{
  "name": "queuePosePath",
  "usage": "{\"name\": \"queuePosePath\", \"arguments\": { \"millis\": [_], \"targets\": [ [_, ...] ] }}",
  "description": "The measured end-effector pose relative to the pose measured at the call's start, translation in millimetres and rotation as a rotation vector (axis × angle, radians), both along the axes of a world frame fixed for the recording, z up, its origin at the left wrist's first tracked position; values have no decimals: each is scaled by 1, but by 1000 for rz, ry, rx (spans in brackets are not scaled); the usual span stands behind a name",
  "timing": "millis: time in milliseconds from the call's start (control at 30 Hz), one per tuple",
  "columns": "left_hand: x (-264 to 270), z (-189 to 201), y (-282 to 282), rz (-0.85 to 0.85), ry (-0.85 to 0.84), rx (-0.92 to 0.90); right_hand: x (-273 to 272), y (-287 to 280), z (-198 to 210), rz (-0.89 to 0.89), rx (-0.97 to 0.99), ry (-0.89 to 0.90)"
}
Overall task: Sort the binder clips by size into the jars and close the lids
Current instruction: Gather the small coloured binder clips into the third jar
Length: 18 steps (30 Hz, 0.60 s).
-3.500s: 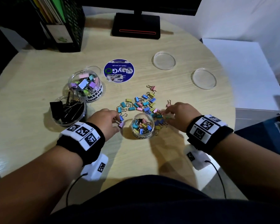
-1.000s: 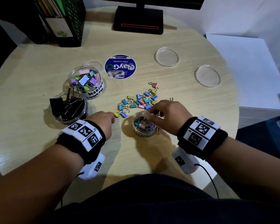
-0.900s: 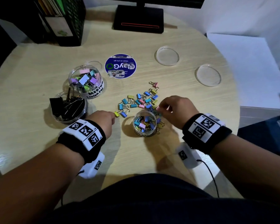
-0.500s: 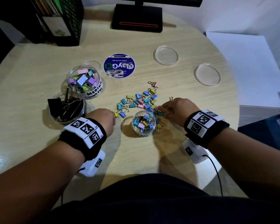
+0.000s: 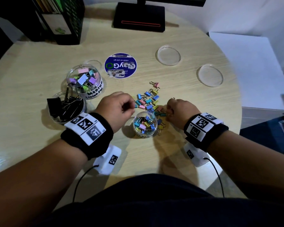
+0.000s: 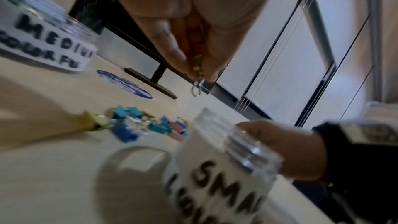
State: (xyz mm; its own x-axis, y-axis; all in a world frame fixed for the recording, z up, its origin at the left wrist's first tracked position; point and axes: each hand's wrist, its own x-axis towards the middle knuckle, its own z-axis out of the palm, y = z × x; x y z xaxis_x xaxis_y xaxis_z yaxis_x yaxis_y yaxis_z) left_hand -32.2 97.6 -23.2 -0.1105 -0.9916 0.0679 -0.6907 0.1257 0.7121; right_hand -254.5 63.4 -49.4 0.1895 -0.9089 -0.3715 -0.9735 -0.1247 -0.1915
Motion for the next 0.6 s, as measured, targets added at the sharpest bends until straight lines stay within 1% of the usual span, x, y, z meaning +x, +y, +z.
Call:
{"name": "queuePosePath", "arguments": {
  "millis": [33,100,167,233,267,367,400,500,533,600],
  "targets": [
    [-3,1,-1,-18,55,-15,0,0,0,-12,-1,-5],
    [-10,2,-1,-61,110,12,-2,-2,-1,-62,-2,-53],
    [-15,0,1,-138,90,71,-6,-5,-1,-124,11,-113],
    [-17,-3,4,-225,29,76,-9,-6,0,-156,24,-153],
    [-16,-6,5,-238,17,67,-10,-6,2,-168,17,-174],
    [-9,-7,9,-173,32,59,-8,-1,10,-198,-73,-307],
    [-7,-6,10,-153,19,85,-5,3,14,-194,-104,-371],
    [-3,-1,12,-170,-103,251,10,19,28,-124,-111,-539],
    [-3,1,13,-186,-163,294,15,24,31,-92,-89,-552],
    [-3,3,13,-207,-270,325,23,30,32,-31,-45,-527]
  ]
}}
